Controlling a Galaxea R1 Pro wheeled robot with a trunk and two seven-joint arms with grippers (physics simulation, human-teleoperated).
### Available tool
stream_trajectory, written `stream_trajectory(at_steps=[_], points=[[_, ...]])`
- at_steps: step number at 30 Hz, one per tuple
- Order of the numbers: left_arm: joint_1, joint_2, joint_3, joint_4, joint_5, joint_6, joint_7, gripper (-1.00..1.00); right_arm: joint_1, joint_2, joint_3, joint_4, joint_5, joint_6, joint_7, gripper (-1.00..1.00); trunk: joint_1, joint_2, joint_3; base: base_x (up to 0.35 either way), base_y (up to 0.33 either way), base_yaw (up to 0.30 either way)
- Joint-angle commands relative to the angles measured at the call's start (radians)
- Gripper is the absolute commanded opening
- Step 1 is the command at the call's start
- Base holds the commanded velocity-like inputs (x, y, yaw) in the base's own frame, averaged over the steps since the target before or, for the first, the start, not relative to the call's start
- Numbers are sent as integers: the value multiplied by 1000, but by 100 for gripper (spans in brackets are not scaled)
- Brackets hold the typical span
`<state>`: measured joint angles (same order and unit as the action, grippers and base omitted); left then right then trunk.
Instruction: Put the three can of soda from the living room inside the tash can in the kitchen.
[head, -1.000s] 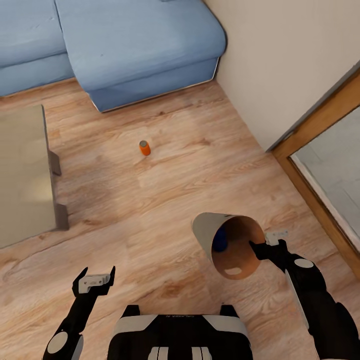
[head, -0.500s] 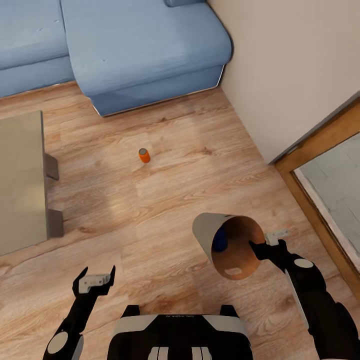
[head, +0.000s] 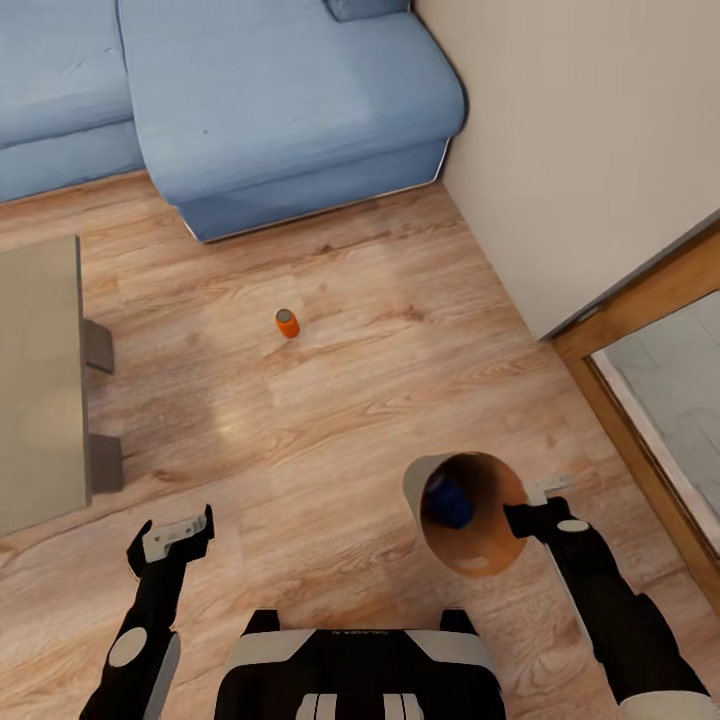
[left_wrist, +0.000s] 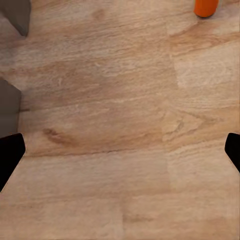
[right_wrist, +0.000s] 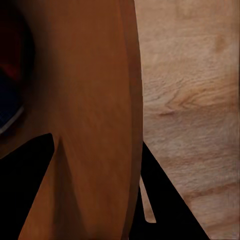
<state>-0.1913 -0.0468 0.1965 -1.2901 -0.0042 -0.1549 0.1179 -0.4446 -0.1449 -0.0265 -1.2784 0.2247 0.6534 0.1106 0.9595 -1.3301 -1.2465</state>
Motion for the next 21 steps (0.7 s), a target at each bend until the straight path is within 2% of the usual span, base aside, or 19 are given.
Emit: stream_trajectory(at_steps=[1, 9, 13, 15, 16, 21], points=[[-6, -1, -1, -4, 5, 9, 8, 100, -3, 0, 2, 1, -6, 13, -3, -100, 0, 0, 0, 305, 0, 0], [-15, -1, -5, -24, 28, 64, 16, 100, -10, -3, 12, -19, -1, 65, -8, -100, 0, 0, 0, 315, 0, 0], [-16, -1, -43, -26, 30, 74, 11, 100, -35, -10, 12, -30, 24, 103, -8, -100, 0, 0, 0, 321, 0, 0], [-16, -1, -63, -25, 30, 76, 10, 100, -65, -10, 12, -30, 34, 118, -7, -100, 0, 0, 0, 322, 0, 0], [-16, -1, -70, -25, 30, 78, 10, 100, -93, -10, 12, -31, 40, 158, -7, -100, 0, 0, 0, 322, 0, 0], [-16, -1, -75, -25, 30, 82, 10, 100, -160, -7, 14, -34, 43, 260, -6, -100, 0, 0, 0, 322, 0, 0]])
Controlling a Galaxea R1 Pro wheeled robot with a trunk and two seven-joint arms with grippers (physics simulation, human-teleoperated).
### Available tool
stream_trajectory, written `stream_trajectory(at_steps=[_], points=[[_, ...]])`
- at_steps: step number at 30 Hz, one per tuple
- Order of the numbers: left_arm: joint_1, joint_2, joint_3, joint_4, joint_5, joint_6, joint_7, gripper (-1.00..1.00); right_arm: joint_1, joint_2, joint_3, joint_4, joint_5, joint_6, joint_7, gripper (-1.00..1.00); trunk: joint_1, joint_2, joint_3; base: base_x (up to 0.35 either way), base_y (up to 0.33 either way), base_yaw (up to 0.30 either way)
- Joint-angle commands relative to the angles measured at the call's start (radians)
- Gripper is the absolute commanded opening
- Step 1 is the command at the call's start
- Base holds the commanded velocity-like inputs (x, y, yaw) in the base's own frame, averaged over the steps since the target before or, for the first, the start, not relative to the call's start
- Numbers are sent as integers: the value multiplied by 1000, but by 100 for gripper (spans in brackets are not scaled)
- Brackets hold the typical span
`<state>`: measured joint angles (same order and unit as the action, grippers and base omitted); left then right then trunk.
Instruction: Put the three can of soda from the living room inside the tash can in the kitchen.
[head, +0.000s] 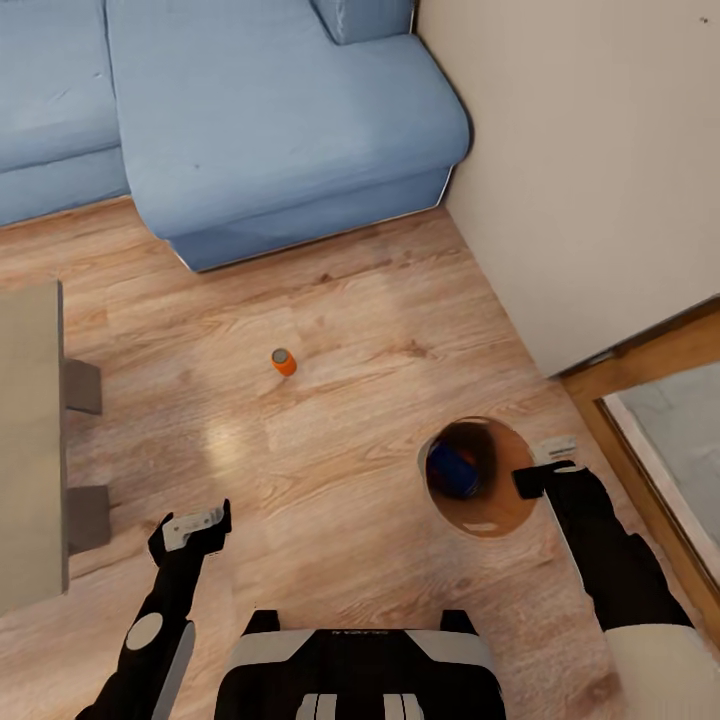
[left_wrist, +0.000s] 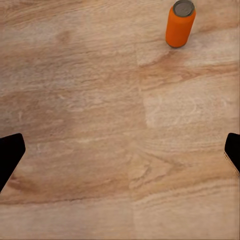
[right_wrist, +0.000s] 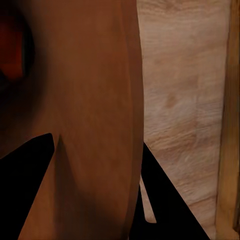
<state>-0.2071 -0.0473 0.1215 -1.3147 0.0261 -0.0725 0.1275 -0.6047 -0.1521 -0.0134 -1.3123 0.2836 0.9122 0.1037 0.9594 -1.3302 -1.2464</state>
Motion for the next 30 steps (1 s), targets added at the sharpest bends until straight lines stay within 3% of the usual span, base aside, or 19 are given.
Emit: stream_trajectory(at_steps=[1, 5, 9, 15, 16, 19, 20, 22, 23, 24, 26, 30], points=[[0, 0, -1, 0, 0, 2, 0, 100, -35, 2, 2, 1, -16, 42, 1, -100, 0, 0, 0, 322, 0, 0], [0, 0, -2, 0, 0, 14, 0, 100, -114, 3, 14, 6, -17, 135, 2, -100, 0, 0, 0, 321, 0, 0], [0, 0, -2, 1, 0, 18, 0, 100, -161, 3, 55, 24, -16, 135, 1, -100, 0, 0, 0, 322, 0, 0], [0, 0, -2, 5, -3, 21, 0, 100, -189, 3, 73, 51, -15, 135, 1, -100, 0, 0, 0, 308, 0, 0], [-1, -1, -3, 2, -4, 47, 0, 100, -191, 3, 76, 56, -15, 135, 0, -100, 0, 0, 0, 134, 0, 0], [-2, -2, -5, -48, 7, 217, -3, 100, -192, 2, 79, 59, -15, 135, 0, -100, 0, 0, 0, 61, 0, 0], [-4, -1, -6, -99, 31, 337, -17, 100, -193, 3, 79, 60, -15, 135, 0, -100, 0, 0, 0, 28, 0, 0], [-15, 0, -7, -158, 70, 475, -40, 100, -193, 3, 80, 60, -15, 135, -1, -100, 0, 0, 0, 20, 0, 0], [-46, 1, -9, -202, 104, 621, -58, 100, -193, 4, 81, 60, -15, 135, -1, -100, 0, 0, 0, 12, 0, 0], [-72, 1, -9, -218, 116, 694, -65, 100, -193, 4, 81, 60, -15, 135, 0, -100, 0, 0, 0, 9, 0, 0], [-198, 1, -7, -254, 149, 954, -80, 100, -192, 5, 83, 60, -15, 135, 0, -100, 0, 0, 0, 5, 0, 0], [-302, 0, -6, -268, 172, 1099, -90, 100, -190, 5, 82, 61, -15, 135, 0, -100, 0, 0, 0, 2, 0, 0]])
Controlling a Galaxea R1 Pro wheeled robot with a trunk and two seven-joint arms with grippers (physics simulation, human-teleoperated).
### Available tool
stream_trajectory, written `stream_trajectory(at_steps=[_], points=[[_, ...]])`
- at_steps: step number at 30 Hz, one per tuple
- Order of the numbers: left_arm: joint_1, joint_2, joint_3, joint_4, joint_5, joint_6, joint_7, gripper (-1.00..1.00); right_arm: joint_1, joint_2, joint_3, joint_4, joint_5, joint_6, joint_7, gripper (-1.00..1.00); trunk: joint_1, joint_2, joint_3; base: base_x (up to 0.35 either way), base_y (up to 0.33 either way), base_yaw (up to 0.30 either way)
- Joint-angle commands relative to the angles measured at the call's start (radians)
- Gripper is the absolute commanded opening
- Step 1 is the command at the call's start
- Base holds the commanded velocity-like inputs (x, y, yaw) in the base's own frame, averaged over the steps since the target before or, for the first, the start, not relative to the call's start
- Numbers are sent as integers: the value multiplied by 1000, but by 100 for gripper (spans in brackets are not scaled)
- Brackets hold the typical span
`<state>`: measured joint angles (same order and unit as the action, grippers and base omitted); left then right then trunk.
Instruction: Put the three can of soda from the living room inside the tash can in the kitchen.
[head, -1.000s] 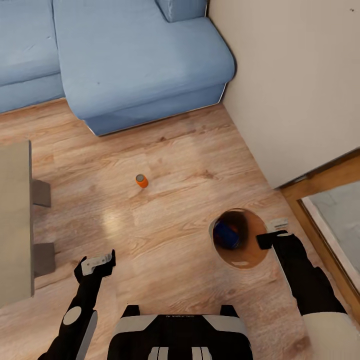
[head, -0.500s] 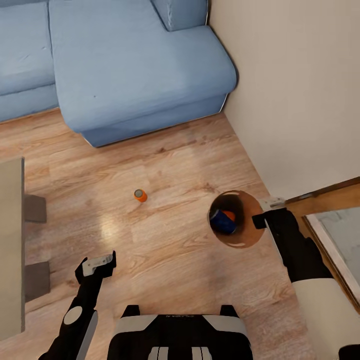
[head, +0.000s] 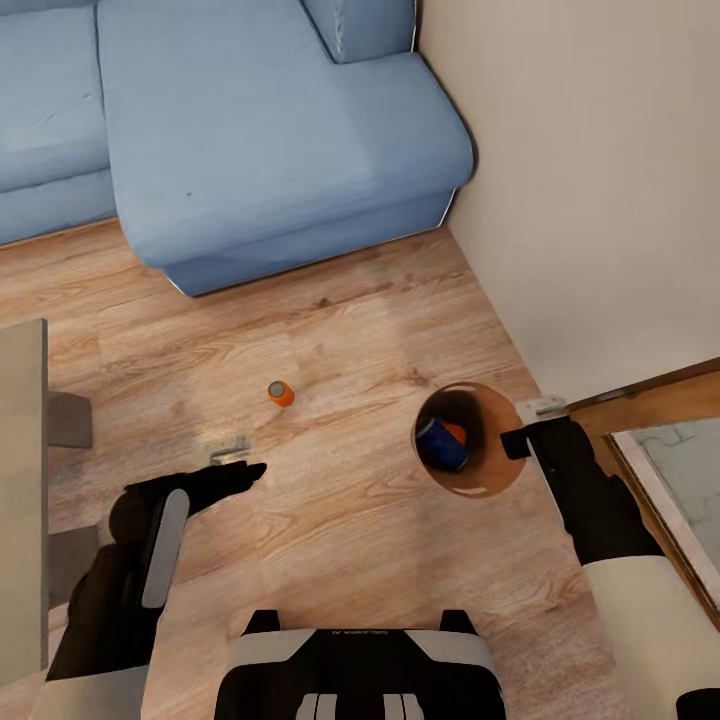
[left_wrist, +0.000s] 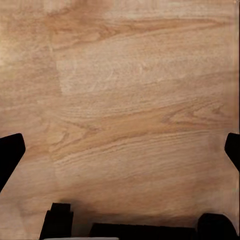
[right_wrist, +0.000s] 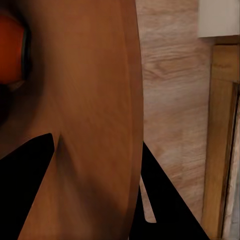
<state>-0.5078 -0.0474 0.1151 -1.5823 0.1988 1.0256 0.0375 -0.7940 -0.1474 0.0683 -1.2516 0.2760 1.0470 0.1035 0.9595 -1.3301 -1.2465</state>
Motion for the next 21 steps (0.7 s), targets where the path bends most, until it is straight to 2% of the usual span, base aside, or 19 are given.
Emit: stream_trajectory(at_steps=[1, 3, 10, 17, 19, 21], points=[[-25, 0, -1, 3, 2, 19, -1, 100, 0, 0, -1, 0, -8, 0, 0, -100, 0, 0, 0, 0, 0, 0], [-93, -2, 0, 15, 21, 22, -4, 100, 2, 0, -1, 0, -7, 0, 0, -100, 0, 0, 0, 0, 0, 0], [-112, -1, 3, -7, 36, 3, -7, 100, 1, 0, 46, -1, -6, 0, 0, -100, 0, 0, 0, 0, 0, 0], [-114, 1, 3, -10, 37, -6, -10, 100, -2, 0, 56, -2, -6, 0, -1, -100, 0, 0, 0, 0, 0, 0], [-114, 3, 5, -10, 37, -13, -9, 100, -2, 1, 57, -2, 7, 0, -1, -100, 0, 0, 0, 0, 0, 0], [-115, 5, 7, -11, 37, -36, -8, 100, -2, 1, 58, -2, 40, 0, 0, -100, 0, 0, 0, 0, 0, 0]])
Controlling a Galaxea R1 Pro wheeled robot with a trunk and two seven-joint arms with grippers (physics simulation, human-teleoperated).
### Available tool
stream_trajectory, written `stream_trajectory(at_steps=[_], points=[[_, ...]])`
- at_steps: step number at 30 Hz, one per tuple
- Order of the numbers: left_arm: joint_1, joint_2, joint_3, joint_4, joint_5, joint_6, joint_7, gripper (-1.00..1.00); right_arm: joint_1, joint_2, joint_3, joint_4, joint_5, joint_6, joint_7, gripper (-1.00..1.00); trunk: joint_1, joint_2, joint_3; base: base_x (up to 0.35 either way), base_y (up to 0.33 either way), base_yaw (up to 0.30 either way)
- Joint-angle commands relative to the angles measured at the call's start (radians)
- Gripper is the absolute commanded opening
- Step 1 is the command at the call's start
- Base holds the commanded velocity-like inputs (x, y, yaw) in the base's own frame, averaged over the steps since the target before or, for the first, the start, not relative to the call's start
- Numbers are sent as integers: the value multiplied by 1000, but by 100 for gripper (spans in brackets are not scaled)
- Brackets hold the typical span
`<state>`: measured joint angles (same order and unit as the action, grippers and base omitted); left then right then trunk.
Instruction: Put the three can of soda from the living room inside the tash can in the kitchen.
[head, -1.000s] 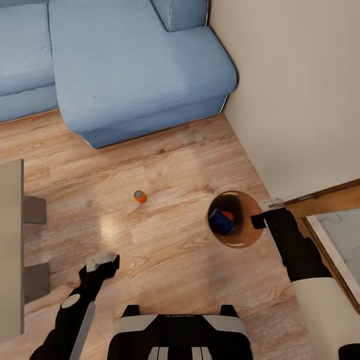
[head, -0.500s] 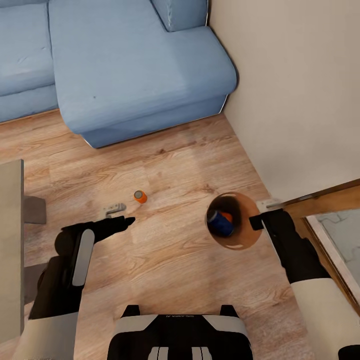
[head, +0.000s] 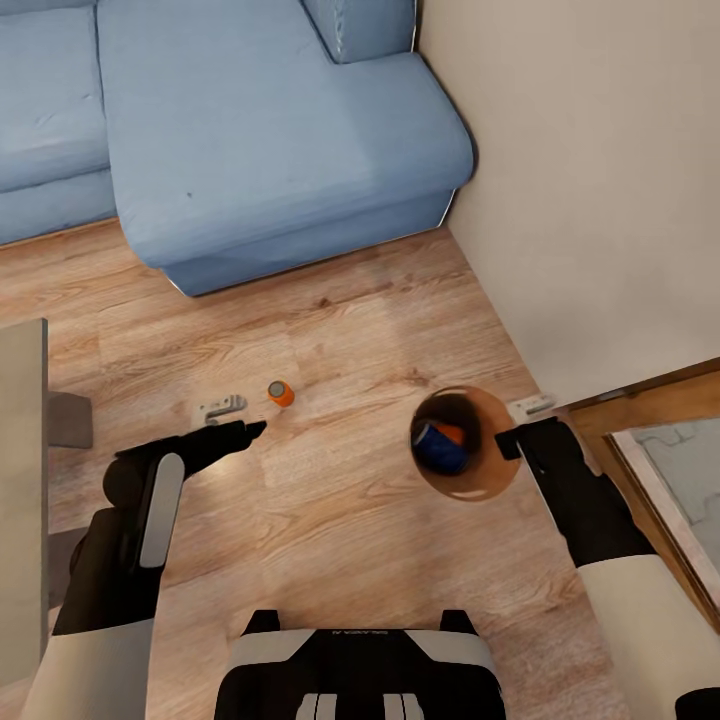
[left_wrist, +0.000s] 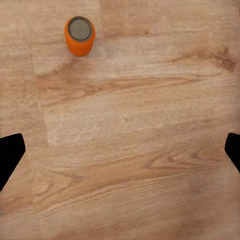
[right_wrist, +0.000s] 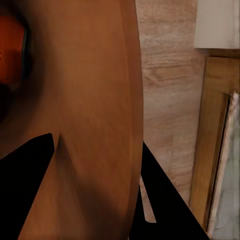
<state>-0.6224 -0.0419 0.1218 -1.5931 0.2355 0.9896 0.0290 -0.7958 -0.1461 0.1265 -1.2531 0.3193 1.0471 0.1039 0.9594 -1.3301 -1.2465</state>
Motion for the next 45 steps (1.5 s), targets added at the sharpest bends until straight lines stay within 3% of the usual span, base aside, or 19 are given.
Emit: stream_trajectory(at_steps=[1, 10, 14, 29, 33, 45], points=[[0, 1, 0, 0, 0, -7, 0, 100, 0, 0, 1, 0, 3, 0, 0, -100, 0, 0, 0, 0, 0, 0], [0, 6, 5, -1, -1, -129, 13, 100, 0, 0, 1, 0, 27, 0, 0, -100, 0, 0, 0, 0, 0, 0], [0, 7, 5, -1, -2, -137, 15, 100, 1, 0, 2, 0, 28, 0, 0, -100, 0, 0, 0, 0, 0, 0], [4, 7, 6, -1, -2, -145, 17, 100, 4, 0, 4, -2, 30, 0, 0, -100, -58, 105, 47, 0, 0, 0], [5, 5, 6, -1, -2, -167, 16, 100, 4, 0, 4, -2, 30, 0, 0, -100, -58, 105, 47, 0, 0, 0], [6, 5, 6, 1, -2, -176, 17, 100, 4, 0, 3, -2, 30, 0, 0, -100, -12, 21, 9, 0, 0, 0]])
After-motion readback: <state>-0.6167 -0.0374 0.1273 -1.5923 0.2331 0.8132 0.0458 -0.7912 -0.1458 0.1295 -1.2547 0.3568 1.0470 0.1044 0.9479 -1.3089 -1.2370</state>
